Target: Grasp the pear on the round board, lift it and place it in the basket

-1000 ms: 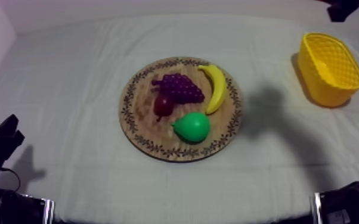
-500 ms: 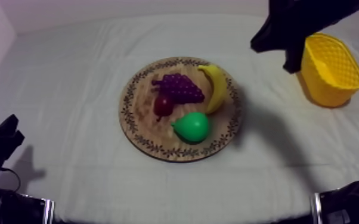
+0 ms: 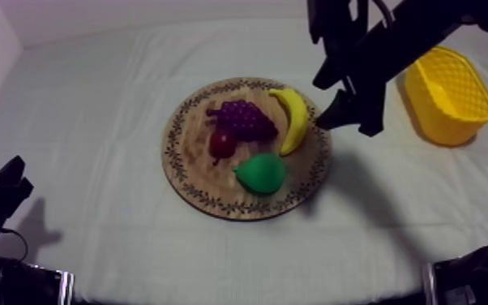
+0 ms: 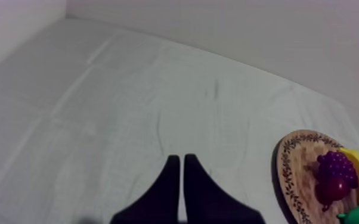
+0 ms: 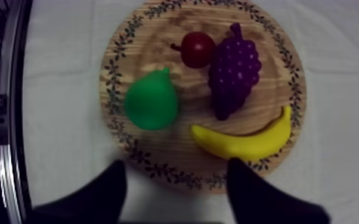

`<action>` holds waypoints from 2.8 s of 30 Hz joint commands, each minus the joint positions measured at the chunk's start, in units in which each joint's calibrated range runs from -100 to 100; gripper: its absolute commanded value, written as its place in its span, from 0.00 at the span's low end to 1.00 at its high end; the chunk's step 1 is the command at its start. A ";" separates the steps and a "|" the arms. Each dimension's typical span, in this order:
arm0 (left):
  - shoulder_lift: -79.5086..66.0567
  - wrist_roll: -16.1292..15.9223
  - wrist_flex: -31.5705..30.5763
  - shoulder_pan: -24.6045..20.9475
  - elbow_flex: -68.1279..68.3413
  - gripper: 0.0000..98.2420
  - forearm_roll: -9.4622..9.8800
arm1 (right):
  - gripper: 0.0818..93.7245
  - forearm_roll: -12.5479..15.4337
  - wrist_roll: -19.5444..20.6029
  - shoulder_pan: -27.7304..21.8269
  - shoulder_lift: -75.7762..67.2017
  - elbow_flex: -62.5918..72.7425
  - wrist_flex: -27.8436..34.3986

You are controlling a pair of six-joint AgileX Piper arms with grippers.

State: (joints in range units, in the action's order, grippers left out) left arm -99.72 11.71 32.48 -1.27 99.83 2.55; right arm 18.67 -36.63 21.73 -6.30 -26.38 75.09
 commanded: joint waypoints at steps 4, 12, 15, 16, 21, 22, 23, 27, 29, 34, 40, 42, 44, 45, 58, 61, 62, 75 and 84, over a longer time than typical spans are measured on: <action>-0.02 -0.01 0.01 0.00 -0.05 0.00 0.01 | 0.85 -0.95 1.78 1.61 1.29 1.50 0.90; -0.02 -0.01 0.01 0.00 -0.05 0.00 0.01 | 0.88 -0.73 1.24 3.35 5.93 1.53 1.18; -0.02 -0.01 0.01 0.00 -0.05 0.00 0.01 | 0.88 -0.38 0.95 3.99 9.07 1.99 0.74; -0.02 -0.01 0.01 0.00 -0.05 0.00 0.01 | 0.88 -0.25 0.89 4.20 10.28 2.32 0.59; -0.02 -0.01 0.01 0.00 -0.05 0.00 0.01 | 0.87 0.36 0.80 5.11 16.87 4.89 -0.19; -0.02 -0.01 0.01 0.00 -0.05 0.00 0.01 | 0.87 0.43 0.86 5.29 18.21 5.52 -0.42; -0.02 -0.01 0.01 0.00 -0.05 0.00 0.01 | 0.86 0.49 0.94 5.45 19.58 6.12 -0.71; -0.02 -0.01 0.01 0.00 -0.05 0.00 0.01 | 0.86 0.67 1.20 6.01 24.82 8.31 -2.01; -0.02 -0.01 0.01 0.00 -0.05 0.00 0.01 | 0.85 0.74 1.19 6.26 27.18 9.03 -2.44; -0.02 -0.01 0.01 0.00 -0.05 0.00 0.01 | 0.84 0.94 0.90 6.93 32.10 9.80 -4.06; -0.02 -0.01 0.01 0.00 -0.05 0.00 0.01 | 0.78 1.55 0.45 6.73 35.99 11.53 -4.13; -0.02 -0.01 0.01 0.00 -0.05 0.00 0.01 | 0.74 1.97 -0.06 6.57 36.66 11.75 -3.87; -0.02 -0.01 0.01 0.00 -0.05 0.00 0.01 | 0.70 2.30 -0.60 6.47 37.07 11.54 -3.63; -0.02 -0.01 0.01 0.00 -0.05 0.00 0.01 | 0.68 2.42 -0.85 6.44 37.18 11.27 -3.56; -0.02 -0.01 0.01 0.00 -0.05 0.00 0.01 | 0.38 3.88 -3.47 4.63 34.76 8.84 -2.05; -0.02 -0.01 0.01 0.00 -0.05 0.00 0.01 | 0.37 3.85 -3.77 3.10 32.69 8.86 -0.91; -0.02 -0.01 0.01 0.00 -0.05 0.00 0.01 | 0.37 3.84 -3.85 2.36 31.70 9.06 -0.38; -0.02 -0.01 0.01 0.00 -0.05 0.00 0.01 | 0.38 4.05 -1.96 -15.69 10.25 13.79 1.13; -0.02 -0.01 0.01 0.00 -0.05 0.00 0.01 | 0.36 1.56 7.03 -28.21 3.77 16.17 -1.69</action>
State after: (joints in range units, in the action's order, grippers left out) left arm -99.72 11.71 32.48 -1.27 99.83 2.55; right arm 20.66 -32.35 -1.64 -2.39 -10.16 74.54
